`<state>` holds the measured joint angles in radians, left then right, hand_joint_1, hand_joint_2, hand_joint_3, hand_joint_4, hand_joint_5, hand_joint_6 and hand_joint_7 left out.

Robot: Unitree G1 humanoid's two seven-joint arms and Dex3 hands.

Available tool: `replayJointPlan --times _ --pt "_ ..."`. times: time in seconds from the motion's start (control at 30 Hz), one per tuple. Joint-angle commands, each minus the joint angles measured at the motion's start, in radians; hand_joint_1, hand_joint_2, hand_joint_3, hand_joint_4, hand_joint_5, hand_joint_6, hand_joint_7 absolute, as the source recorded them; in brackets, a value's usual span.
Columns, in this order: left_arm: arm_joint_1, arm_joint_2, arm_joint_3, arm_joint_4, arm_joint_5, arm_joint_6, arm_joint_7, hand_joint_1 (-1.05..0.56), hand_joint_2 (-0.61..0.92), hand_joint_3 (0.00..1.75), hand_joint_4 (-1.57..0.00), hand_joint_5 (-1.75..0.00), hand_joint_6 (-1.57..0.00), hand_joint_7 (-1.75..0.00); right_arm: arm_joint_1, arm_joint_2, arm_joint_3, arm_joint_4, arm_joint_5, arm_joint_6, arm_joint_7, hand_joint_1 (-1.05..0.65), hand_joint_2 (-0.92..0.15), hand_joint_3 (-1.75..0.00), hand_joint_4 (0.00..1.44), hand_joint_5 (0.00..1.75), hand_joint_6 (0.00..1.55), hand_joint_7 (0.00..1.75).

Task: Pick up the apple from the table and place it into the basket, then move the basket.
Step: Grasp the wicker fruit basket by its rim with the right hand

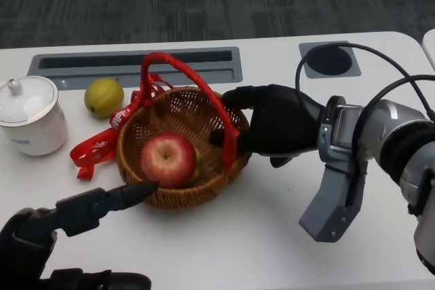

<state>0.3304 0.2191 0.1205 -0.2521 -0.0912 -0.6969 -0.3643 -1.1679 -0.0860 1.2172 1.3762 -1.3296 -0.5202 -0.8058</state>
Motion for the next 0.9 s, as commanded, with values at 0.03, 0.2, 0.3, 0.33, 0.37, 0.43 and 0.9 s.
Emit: replayJointPlan --times 0.03,0.2,0.3,0.33,0.37,0.43,0.9 --pt "-0.009 0.007 0.006 0.011 0.007 -0.003 0.020 -0.46 0.71 0.00 -0.82 -0.01 -0.73 -0.01 0.011 0.019 0.033 -0.015 -0.029 0.002 -0.050 -0.87 -0.91 -0.09 0.45 0.01 0.38 0.01" --pt "-0.023 0.006 0.000 0.016 -0.002 0.003 0.022 -0.44 0.70 0.00 -0.83 -0.01 -0.74 -0.01 0.030 0.022 0.045 -0.014 -0.036 0.054 -0.083 -0.85 -0.89 -0.03 0.46 0.01 0.38 0.01" --pt "-0.025 0.007 0.001 0.021 0.000 -0.001 0.021 -0.43 0.70 0.00 -0.83 -0.01 -0.74 -0.01 0.027 0.023 0.037 -0.010 -0.023 0.072 -0.063 -0.85 -0.91 -0.04 0.45 0.00 0.36 0.00" --pt "-0.025 0.008 0.002 0.022 -0.002 -0.003 0.021 -0.43 0.70 0.00 -0.83 -0.01 -0.74 -0.01 0.023 0.023 0.037 -0.009 -0.023 0.074 -0.055 -0.85 -0.92 -0.04 0.45 0.00 0.36 0.00" --pt "-0.024 0.010 0.003 0.023 -0.004 -0.004 0.019 -0.43 0.70 0.00 -0.83 -0.01 -0.74 -0.01 0.019 0.023 0.039 -0.008 -0.025 0.073 -0.047 -0.85 -0.92 -0.05 0.45 0.00 0.36 0.00" --pt "-0.022 0.012 0.005 0.020 -0.009 -0.003 0.017 -0.43 0.70 0.00 -0.82 -0.01 -0.74 -0.01 0.011 0.024 0.046 -0.006 -0.031 0.065 -0.027 -0.83 -0.92 -0.07 0.45 0.01 0.36 0.01" --pt "0.005 -0.017 -0.003 -0.007 -0.014 -0.029 0.034 -0.43 0.72 0.01 -0.83 0.00 -0.74 0.00 0.021 0.019 -0.141 0.009 0.182 -0.136 0.246 -0.25 -0.86 0.00 1.20 0.24 1.11 0.10"
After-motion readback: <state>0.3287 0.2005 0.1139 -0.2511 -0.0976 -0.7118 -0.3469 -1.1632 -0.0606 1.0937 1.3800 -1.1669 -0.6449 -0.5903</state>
